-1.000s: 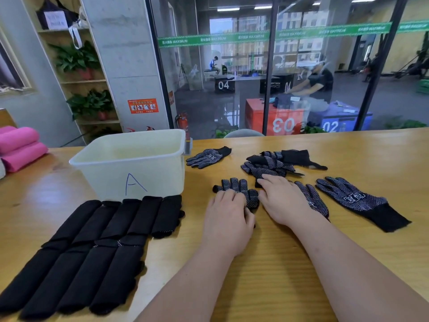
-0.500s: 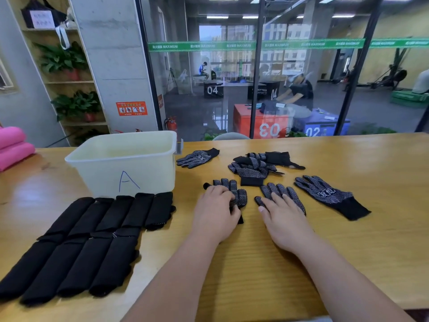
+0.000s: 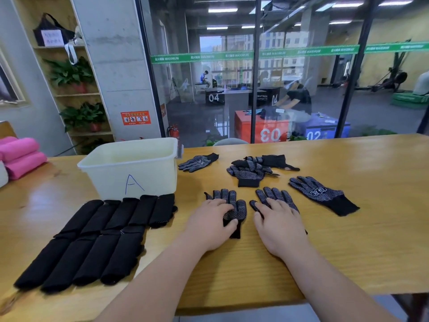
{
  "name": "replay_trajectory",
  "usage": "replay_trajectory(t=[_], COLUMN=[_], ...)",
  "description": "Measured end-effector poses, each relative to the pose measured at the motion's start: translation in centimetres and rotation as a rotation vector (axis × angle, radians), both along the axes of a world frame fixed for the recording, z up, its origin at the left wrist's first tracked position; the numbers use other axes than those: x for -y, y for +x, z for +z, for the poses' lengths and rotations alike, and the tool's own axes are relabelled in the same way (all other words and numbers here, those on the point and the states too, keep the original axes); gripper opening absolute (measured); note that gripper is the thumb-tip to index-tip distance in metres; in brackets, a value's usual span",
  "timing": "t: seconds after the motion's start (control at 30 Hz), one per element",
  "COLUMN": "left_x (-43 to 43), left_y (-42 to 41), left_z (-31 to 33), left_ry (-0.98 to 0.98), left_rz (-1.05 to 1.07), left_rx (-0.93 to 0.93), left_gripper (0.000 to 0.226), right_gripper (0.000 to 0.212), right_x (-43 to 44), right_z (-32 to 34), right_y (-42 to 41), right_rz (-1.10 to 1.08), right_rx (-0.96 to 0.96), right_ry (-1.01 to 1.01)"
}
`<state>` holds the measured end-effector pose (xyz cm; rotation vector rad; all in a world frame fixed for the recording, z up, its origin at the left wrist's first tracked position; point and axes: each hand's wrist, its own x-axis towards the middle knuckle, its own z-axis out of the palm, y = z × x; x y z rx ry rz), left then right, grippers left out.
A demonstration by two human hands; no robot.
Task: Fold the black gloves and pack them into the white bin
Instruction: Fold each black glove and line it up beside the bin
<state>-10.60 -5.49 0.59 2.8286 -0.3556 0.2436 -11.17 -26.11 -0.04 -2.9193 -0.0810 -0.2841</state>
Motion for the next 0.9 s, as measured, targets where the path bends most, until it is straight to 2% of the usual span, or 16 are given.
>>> replay_trajectory(t=[0.1, 0.23, 0.33, 0.4, 0.53, 0.63, 0.73, 0.8, 0.9], left_x=[-0.8, -1.8, -1.6, -1.1, 0.1, 0.4, 0.5, 0.6, 0.6], left_y=[-1.3, -1.5, -0.9, -0.2, 0.9, 1.3, 1.3, 1.4, 1.5], left_z=[0.1, -0.1, 0.6, 0.9, -0.2, -1.1, -1.4, -1.4, -1.4], left_ry=[-0.036, 0.056, 0.066, 0.069, 0.111, 0.168, 0.197, 0.197, 0.203], left_rz=[0.034, 0.093, 0.137, 0.121, 0.003, 0.039, 0.068, 0.072, 0.074], left_rx=[0.072, -0.087, -0.06, -0.063, -0.188, -0.18, -0.148, -0.161, -0.185], left_gripper=[0.053, 0.072, 0.072, 0.075, 0.08, 0.082, 0.086, 0.088, 0.089], right_gripper=[0.057, 0.056, 0.056, 0.055, 0.053, 0.05, 0.049, 0.052, 0.062], right_x=[0.1, 0.0, 0.2, 0.2, 0.0, -0.2, 0.1, 0.8, 1.3], right_z=[0.0, 0.0, -0.1, -0.2, 0.2, 0.4, 1.3, 2.0, 1.5], right_y=[-0.1, -0.2, 0.0, 0.0, -0.2, -0.6, 0.5, 2.4, 4.7], right_rz=[-0.011, -0.021, -0.017, -0.008, 0.03, 0.07, 0.114, 0.174, 0.264], right_rx=[0.014, 0.026, 0.02, 0.03, 0.041, 0.074, 0.124, 0.041, -0.172], right_ry=[-0.015, -0.004, 0.02, 0.026, 0.026, -0.007, 0.045, 0.023, -0.13])
